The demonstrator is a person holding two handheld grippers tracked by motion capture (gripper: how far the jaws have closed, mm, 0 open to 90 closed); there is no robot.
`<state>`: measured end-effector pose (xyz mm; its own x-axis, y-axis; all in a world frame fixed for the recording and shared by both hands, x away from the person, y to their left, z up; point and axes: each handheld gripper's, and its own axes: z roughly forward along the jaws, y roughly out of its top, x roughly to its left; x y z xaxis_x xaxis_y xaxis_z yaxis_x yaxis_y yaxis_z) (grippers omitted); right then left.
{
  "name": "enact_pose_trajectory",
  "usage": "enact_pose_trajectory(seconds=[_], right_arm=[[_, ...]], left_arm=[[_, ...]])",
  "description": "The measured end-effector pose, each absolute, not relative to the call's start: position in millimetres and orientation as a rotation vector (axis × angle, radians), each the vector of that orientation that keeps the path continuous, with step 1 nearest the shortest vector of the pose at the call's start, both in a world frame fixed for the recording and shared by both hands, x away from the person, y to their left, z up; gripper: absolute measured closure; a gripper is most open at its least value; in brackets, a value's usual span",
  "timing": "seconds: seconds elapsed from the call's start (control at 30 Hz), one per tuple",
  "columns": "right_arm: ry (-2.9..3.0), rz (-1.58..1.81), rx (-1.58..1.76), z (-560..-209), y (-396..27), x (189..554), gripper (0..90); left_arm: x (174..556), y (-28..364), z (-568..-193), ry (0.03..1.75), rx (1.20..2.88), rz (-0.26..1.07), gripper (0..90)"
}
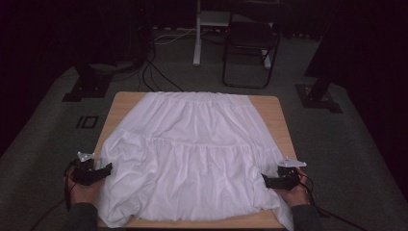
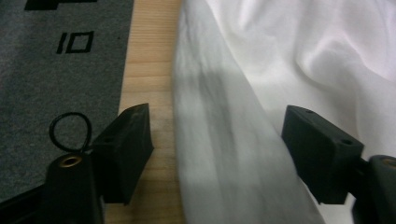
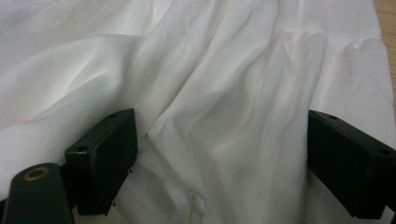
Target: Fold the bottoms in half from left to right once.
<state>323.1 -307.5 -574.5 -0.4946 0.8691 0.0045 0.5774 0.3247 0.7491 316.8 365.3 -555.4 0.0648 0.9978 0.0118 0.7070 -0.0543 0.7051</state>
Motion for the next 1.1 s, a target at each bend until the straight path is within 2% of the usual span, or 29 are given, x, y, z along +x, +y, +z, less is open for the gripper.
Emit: enact_pose_trajectory(seconds=[0.1, 0.2, 0.23, 0.33, 0.37, 0.5, 0.57, 0.67, 0.7, 0.73, 0.77, 0.8, 0.93, 1.0, 1.1], right_arm=[[2.196, 0.993, 1.279, -574.5, -307.6, 323.2, 11.2], [2.196, 0.993, 1.280, -574.5, -307.5, 323.1, 11.2], [2.196, 0.993, 1.280, -574.5, -307.6, 323.1, 11.3], [2.196, 0.993, 1.280, -574.5, -307.5, 323.1, 11.6], [2.192, 0.993, 1.281, -574.4, -307.4, 322.5, 12.5], [2.186, 0.993, 1.284, -574.4, -307.2, 321.0, 13.9], [2.184, 1.001, 1.282, -574.4, -305.6, 316.0, 15.7], [2.198, 1.007, 1.267, -574.7, -302.8, 306.0, 15.7], [2.198, 1.007, 1.267, -574.7, -302.8, 306.0, 15.7], [2.205, 1.014, 1.260, -574.9, -301.1, 302.1, 15.7], [2.205, 1.014, 1.260, -574.9, -301.1, 302.1, 15.7], [2.209, 1.022, 1.256, -574.9, -299.4, 300.0, 15.7], [2.239, 1.037, 1.222, -574.9, -291.7, 296.1, 15.7], [2.256, 1.033, 1.197, -574.9, -286.3, 294.4, 15.7], [2.256, 1.032, 1.193, -574.9, -284.3, 294.3, 15.7]], left_arm=[[313.2, 361.0, -555.6, 1.657, 1.835, 0.706, 29.6], [310.8, 358.5, -555.7, 1.651, 1.829, 0.710, 38.7], [307.9, 354.9, -555.1, 1.613, 1.841, 0.700, 46.0], [306.2, 351.5, -553.1, 1.582, 1.872, 0.670, 78.6], [305.1, 348.6, -551.4, 1.578, 1.893, 0.652, 85.0], [298.6, 345.0, -544.5, 1.563, 1.931, 0.702, 87.5], [288.2, 355.2, -528.9, 1.559, 1.892, 0.792, 87.8], [279.3, 378.1, -512.1, 1.628, 1.833, 0.940, 88.0], [279.3, 378.1, -512.1, 1.628, 1.833, 0.940, 88.1], [278.1, 391.0, -506.8, 1.693, 1.824, 1.024, 88.2], [278.1, 391.0, -506.8, 1.693, 1.824, 1.024, 88.3], [278.0, 408.5, -501.1, 1.784, 1.746, 1.073, 88.4], [276.8, 420.7, -489.3, 1.821, 1.679, 1.089, 88.4], [271.3, 404.2, -474.4, 1.684, 1.701, 1.062, 88.3], [269.8, 397.6, -469.8, 1.631, 1.703, 1.034, 88.2]])
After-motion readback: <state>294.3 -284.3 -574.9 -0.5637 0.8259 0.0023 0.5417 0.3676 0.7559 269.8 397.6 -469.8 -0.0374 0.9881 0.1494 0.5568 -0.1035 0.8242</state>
